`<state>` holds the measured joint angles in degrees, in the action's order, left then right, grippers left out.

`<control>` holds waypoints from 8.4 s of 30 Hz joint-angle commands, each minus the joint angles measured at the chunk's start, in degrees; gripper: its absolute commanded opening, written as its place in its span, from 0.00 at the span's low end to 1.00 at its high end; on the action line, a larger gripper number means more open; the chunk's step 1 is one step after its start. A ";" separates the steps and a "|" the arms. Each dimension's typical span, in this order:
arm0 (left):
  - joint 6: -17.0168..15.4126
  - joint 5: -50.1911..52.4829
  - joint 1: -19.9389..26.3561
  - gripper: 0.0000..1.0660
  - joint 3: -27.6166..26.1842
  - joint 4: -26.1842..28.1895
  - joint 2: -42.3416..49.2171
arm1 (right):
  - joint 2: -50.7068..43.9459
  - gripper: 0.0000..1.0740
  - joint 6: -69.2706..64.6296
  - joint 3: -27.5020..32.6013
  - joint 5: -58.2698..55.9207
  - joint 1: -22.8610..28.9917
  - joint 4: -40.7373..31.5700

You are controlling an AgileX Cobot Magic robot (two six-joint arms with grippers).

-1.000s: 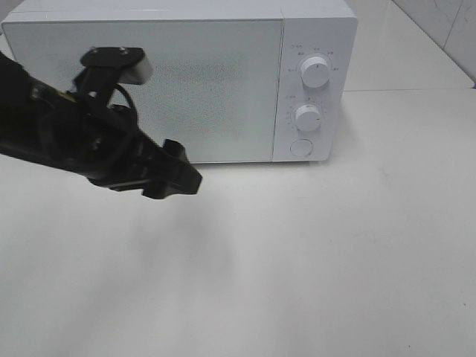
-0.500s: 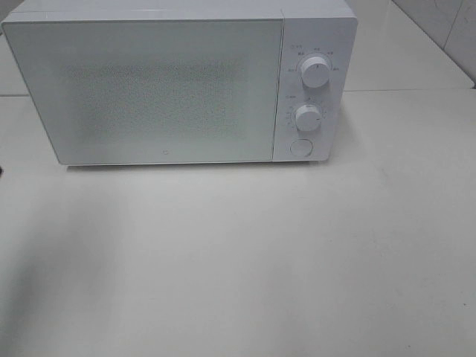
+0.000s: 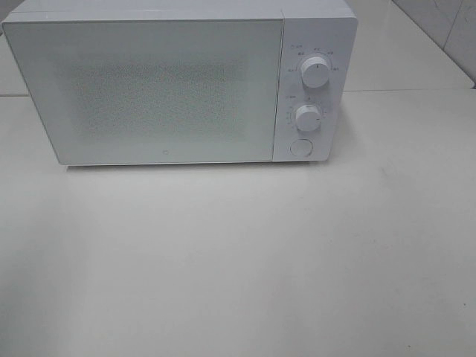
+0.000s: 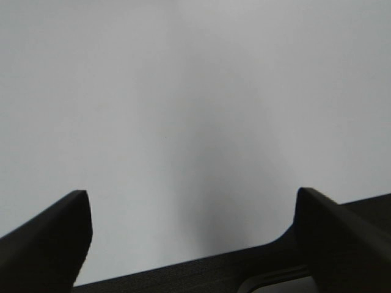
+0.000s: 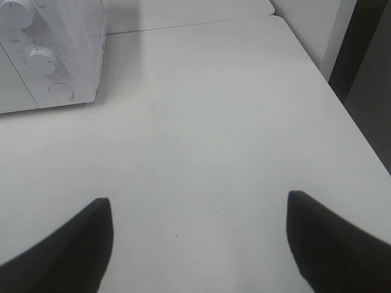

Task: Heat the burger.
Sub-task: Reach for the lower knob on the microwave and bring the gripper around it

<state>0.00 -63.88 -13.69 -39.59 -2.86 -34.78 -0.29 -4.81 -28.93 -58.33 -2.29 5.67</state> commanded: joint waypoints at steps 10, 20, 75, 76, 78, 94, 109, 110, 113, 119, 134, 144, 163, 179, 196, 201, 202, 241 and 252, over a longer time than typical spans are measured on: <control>-0.34 -4.07 0.11 0.80 7.91 1.95 24.52 | -1.43 0.68 0.29 0.11 0.86 -0.40 -0.17; -0.52 -2.18 0.11 0.79 8.14 1.60 31.05 | -1.43 0.68 0.29 0.11 0.86 -0.40 -0.17; 0.00 4.47 16.79 0.79 10.66 2.41 36.67 | -1.20 0.68 0.29 0.11 0.86 -0.40 -0.17; 0.00 4.47 16.79 0.79 10.66 2.41 36.67 | -1.20 0.68 0.29 0.11 0.86 -0.40 -0.17; 0.00 4.47 16.79 0.79 10.66 2.41 36.67 | -1.20 0.68 0.29 0.11 0.86 -0.40 -0.17; 0.00 4.47 16.79 0.79 10.66 2.41 36.67 | -1.20 0.68 0.23 0.11 0.86 -0.40 -0.17; 0.00 4.47 16.79 0.79 10.66 2.41 36.61 | 5.56 0.68 -0.11 -1.20 9.57 -0.40 -0.17; 0.00 4.47 16.79 0.79 10.66 2.41 36.61 | 6.99 0.68 -0.52 -0.52 12.15 -0.40 -0.17; 0.00 4.47 16.79 0.79 10.66 2.41 36.61 | 9.28 0.68 -0.92 0.74 16.44 -0.40 -0.23; 0.00 4.47 16.79 0.79 10.66 2.41 36.61 | 14.27 0.68 -1.03 3.55 25.90 -0.34 -0.23; 0.00 4.47 16.79 0.79 10.66 2.41 36.61 | 27.79 0.68 -2.75 7.22 48.93 -0.34 -1.78; 0.00 4.47 16.79 0.79 10.66 2.41 36.61 | 37.07 0.68 -3.78 11.40 74.77 -0.34 -1.83; 0.00 4.47 16.79 0.79 10.66 2.41 36.61 | 60.22 0.68 -2.64 12.72 103.42 -0.34 -3.38; 0.00 4.47 16.79 0.79 10.66 2.41 36.61 | 79.41 0.68 7.51 12.72 115.97 -0.34 -6.36; 0.00 4.47 16.79 0.79 10.66 2.41 36.61 | 90.30 0.68 16.90 15.70 129.43 17.70 -25.61; 0.00 4.47 16.79 0.79 10.66 2.41 36.61 | 92.82 0.68 17.02 15.70 132.18 25.84 -32.20; 0.00 4.47 16.79 0.79 10.66 2.41 36.61 | 93.16 0.68 17.25 15.70 132.70 27.90 -33.69; 0.00 4.47 16.79 0.79 10.66 2.41 36.27 | 106.86 0.68 22.40 -1.38 132.81 46.81 -50.76; 0.00 4.47 16.79 0.79 10.66 2.41 36.27 | 110.75 0.68 21.03 -7.33 128.86 42.34 -46.29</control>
<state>0.00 -60.05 2.81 -29.16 -0.69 0.29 110.47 16.56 -35.75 69.04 40.51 -41.65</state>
